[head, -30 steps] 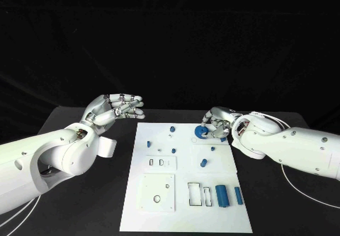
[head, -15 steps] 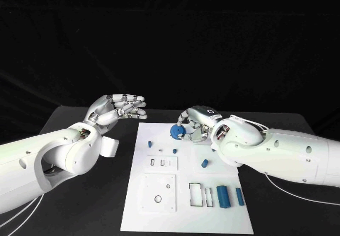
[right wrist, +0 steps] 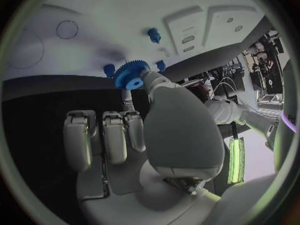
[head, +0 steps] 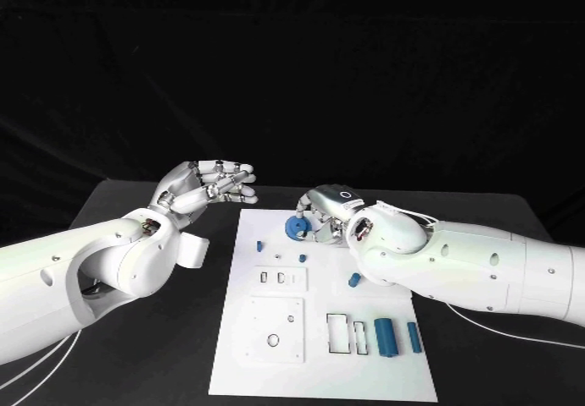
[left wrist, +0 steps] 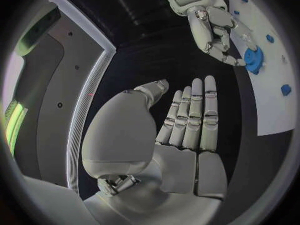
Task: Assemble the parts on the task board
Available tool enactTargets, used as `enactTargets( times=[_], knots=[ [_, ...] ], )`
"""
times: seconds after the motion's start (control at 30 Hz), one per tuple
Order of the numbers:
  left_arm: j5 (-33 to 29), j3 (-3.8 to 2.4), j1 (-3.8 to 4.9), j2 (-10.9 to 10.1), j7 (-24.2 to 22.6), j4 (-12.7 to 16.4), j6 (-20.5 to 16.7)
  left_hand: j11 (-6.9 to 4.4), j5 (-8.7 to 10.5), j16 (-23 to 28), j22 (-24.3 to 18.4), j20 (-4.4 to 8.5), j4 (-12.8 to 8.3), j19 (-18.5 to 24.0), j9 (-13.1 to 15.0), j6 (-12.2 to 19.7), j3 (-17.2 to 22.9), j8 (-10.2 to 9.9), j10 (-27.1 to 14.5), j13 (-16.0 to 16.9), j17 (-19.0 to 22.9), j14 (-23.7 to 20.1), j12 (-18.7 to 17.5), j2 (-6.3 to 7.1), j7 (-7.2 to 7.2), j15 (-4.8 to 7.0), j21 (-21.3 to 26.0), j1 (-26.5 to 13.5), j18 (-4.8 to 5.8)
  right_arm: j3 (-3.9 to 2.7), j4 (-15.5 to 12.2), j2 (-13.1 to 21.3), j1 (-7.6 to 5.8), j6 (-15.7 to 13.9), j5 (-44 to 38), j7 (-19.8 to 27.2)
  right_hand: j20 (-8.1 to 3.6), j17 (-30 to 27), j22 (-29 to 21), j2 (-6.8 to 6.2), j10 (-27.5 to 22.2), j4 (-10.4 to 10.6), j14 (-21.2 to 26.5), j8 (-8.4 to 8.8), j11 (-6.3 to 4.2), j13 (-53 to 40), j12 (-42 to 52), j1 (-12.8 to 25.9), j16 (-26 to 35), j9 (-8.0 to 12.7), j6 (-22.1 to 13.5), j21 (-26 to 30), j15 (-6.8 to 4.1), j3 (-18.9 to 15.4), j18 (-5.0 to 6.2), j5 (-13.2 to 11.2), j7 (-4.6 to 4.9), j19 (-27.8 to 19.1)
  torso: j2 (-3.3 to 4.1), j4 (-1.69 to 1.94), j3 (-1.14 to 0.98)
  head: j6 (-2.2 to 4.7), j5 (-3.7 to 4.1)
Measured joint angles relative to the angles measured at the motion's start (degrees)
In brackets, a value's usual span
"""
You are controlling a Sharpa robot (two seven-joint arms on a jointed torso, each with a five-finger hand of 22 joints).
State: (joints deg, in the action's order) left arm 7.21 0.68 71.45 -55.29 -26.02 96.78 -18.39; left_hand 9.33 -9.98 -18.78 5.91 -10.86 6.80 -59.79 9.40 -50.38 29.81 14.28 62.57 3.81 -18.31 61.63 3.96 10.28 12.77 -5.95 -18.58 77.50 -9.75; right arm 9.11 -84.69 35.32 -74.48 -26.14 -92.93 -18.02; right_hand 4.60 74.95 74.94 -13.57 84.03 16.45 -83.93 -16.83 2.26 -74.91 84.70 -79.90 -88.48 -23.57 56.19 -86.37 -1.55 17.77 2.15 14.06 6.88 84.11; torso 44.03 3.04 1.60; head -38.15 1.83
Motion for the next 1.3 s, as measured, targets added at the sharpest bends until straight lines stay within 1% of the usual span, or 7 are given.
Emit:
enactTargets(
  times=[0.33, 0.53, 0.67, 0.8, 0.87, 1.1, 1.3],
  knots=[
    [0.0, 0.0, 0.0, 0.1, 0.0, 0.1, 0.1, 0.0, 0.0, 0.0, 0.0, 0.0, 0.0, 0.0, 0.0, 0.0, 0.0, 0.0, 0.0, 0.0, 0.0, 0.0, 0.0, 0.0, 0.0, 0.0, 0.0, 0.0, 0.0, 0.16, 2.7, -2.2, 0.08, 1.0, -0.7, -1.1, 0.0, 0.0, 0.0, -0.01, 0.0, 0.0, 0.0, -0.24, 0.0, 0.0, 0.0, 0.0, 0.0, 0.1, 0.0, 0.0, 0.0, 0.0, 0.0, -0.1, -0.04, 0.0, -0.05, -0.01, -0.07, -0.42, -0.1],
    [0.0, 0.0, 0.0, 0.1, 0.1, 0.1, 0.1, 0.0, 0.0, 0.0, 0.0, 0.0, 0.0, 0.0, 0.0, 0.0, 0.0, 0.0, 0.0, 0.0, 0.0, 0.0, 0.0, 0.0, 0.0, 0.0, 0.0, 0.0, 0.0, 0.25, 4.2, -3.0, 0.31, 1.6, -0.8, -1.4, 0.0, 0.0, 0.0, -0.01, 0.0, 0.0, 0.0, -0.24, 0.0, 0.0, 0.0, 0.0, 0.0, 0.1, 0.0, 0.0, 0.0, 0.0, 0.0, -0.1, -0.04, 0.0, -0.07, -0.07, -0.14, -0.46, -0.06],
    [0.0, 0.0, 0.0, 0.1, 0.1, 0.1, 0.2, 0.0, 0.0, 0.0, 0.0, 0.0, 0.0, 0.0, 0.0, 0.0, 0.0, 0.0, 0.0, 0.0, 0.0, 0.0, 0.0, 0.0, 0.0, 0.0, 0.0, 0.0, 0.0, 0.17, 4.3, -3.3, 0.45, 1.7, -0.8, -1.4, 0.0, 0.0, 0.0, -0.32, 0.0, 0.0, 0.0, -0.24, 0.0, 0.0, 0.0, 0.3, 0.0, 0.0, 0.0, 0.0, 0.0, 0.0, 0.0, 0.0, -0.04, 0.0, -0.08, -0.07, -0.18, -0.52, -0.05],
    [0.0, 0.0, 0.0, 0.1, 0.1, 0.1, 0.2, 0.0, 0.0, 0.0, 0.0, 0.0, 0.0, 0.0, 0.0, 0.0, 0.0, 0.0, 0.0, 0.0, 0.0, 0.0, 0.0, 0.0, 0.0, 0.0, 0.0, 0.0, 0.0, 0.13, 4.2, -3.4, 0.54, 1.7, -0.9, -1.4, 0.0, 0.0, 0.0, -0.29, 0.0, 0.0, 0.0, -0.24, 0.0, 0.0, 0.0, 0.3, 0.0, 0.0, 0.0, 0.0, 0.0, 0.0, 0.0, 0.0, -0.04, 0.0, -0.08, -0.03, -0.18, -0.58, -0.05],
    [0.0, 0.0, 0.0, 0.1, 0.2, 0.1, 0.2, 0.0, 0.0, 0.0, 0.0, -0.2, -0.3, 0.2, 0.0, 0.0, 0.0, 0.0, 0.0, 0.0, -0.1, 0.0, 0.0, 0.0, 0.0, 0.0, 0.0, 0.0, 0.0, 0.13, 4.1, -3.4, 0.62, 1.7, -0.9, -1.4, 0.0, 0.0, 0.0, -0.23, 0.0, 0.0, 0.0, -0.23, 0.0, 0.0, 0.0, 0.5, 0.0, 0.0, 0.0, 0.0, 0.0, 0.0, 0.0, 0.0, -0.04, 0.0, -0.09, -0.03, -0.18, -0.63, -0.12],
    [0.0, 0.0, 0.0, 0.1, 0.3, 0.0, 0.3, 0.0, 0.0, 0.0, 0.0, -0.2, -0.3, 0.2, 0.0, 0.0, 0.0, 0.0, 0.0, 0.0, -0.1, 0.0, 0.0, 0.0, 0.0, 0.0, 0.0, 0.0, 0.0, 0.13, 4.0, -3.4, 0.75, 1.7, -1.1, -1.4, 0.0, 0.0, 0.0, -0.16, 0.0, 0.0, 0.0, -0.22, 0.0, 0.0, 0.0, 0.8, 0.0, 0.0, -0.1, 0.0, 0.0, 0.0, 0.0, 0.0, 0.01, 0.0, -0.09, -0.1, -0.16, -0.75, -0.32],
    [0.0, 0.0, 0.0, 0.2, 0.4, -0.2, 0.4, 0.0, 0.0, 0.0, 0.0, -0.2, -0.3, 0.2, 0.0, 0.0, 0.0, 0.0, 0.0, 0.0, -0.1, 0.0, 0.0, 0.0, 0.0, 0.0, 0.0, 0.0, 0.0, 0.3, 3.8, -3.2, 1.11, 2.1, -1.3, -1.5, 0.0, 0.0, 0.0, -0.16, 0.0, 0.0, 0.0, -0.01, 0.0, 0.0, 0.0, 0.8, 0.0, 0.1, -0.1, 0.0, 0.0, 0.0, 0.0, 0.0, 0.04, 0.0, -0.09, -0.1, -0.15, -0.82, -0.3]
  ],
)
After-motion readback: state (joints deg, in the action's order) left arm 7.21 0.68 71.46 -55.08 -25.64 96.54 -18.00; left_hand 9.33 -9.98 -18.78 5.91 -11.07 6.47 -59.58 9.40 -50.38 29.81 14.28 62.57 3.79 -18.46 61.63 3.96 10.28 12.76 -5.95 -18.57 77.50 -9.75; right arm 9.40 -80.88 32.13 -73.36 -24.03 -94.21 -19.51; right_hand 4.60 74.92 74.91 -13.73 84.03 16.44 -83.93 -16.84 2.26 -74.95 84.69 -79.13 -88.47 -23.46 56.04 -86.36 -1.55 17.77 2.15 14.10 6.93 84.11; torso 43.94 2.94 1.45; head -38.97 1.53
